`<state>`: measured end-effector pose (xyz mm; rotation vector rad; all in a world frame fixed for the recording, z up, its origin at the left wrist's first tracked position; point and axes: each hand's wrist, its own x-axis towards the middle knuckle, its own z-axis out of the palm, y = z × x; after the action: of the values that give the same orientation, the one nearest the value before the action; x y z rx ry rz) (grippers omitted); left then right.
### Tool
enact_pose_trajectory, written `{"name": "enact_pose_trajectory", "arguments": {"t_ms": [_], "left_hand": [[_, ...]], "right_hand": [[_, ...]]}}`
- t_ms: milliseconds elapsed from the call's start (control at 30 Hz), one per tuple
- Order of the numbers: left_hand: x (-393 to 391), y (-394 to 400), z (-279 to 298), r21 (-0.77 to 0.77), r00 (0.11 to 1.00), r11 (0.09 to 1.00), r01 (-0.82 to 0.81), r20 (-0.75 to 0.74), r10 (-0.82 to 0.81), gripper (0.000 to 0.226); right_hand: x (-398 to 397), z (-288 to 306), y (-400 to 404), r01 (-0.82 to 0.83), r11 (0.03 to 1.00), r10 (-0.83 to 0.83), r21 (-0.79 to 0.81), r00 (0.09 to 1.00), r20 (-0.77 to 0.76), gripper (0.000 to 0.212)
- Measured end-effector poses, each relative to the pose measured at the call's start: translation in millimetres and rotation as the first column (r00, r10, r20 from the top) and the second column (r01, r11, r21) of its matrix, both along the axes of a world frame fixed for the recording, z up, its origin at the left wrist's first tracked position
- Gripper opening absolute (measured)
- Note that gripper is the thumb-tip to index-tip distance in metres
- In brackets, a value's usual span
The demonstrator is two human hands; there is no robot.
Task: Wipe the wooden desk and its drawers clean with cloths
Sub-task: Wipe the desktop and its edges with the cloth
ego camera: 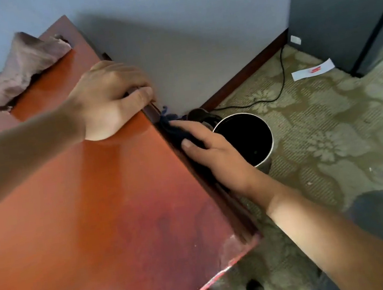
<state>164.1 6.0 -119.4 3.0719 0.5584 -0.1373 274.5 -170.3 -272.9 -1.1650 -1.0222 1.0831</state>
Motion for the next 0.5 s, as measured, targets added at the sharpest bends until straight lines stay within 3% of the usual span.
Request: {"name": "enact_pose_trajectory", "arguments": {"t_ms": [167,233,400,500], "left_hand": [[0.8,-8.2,5.2,0.004,0.998,0.999,-0.053,-0.030,0.053,0.054],[0.8,-12.5,8.5,0.014,0.996,0.997,-0.075,-0.047,0.076,0.056],[-1.3,-24.0,19.6,0.112,0.985,0.987,-0.119,-0.114,0.132,0.062],[-3.3,-40.5,20.1,0.197,0.988,0.972,-0.125,-0.064,0.140,0.067]], "right_hand": [[-5.4,17.0,-110.9,-0.054,0.998,0.048,-0.026,0.977,-0.210,0.037],[-9.4,10.9,-134.5,-0.025,0.999,0.020,-0.024,0.980,-0.200,0.038],[-20.7,-8.1,-135.9,0.115,0.987,-0.138,-0.116,0.967,-0.215,0.035],[-25.1,-9.4,-130.4,0.151,0.973,-0.193,-0.174,0.946,-0.260,0.028]]}}
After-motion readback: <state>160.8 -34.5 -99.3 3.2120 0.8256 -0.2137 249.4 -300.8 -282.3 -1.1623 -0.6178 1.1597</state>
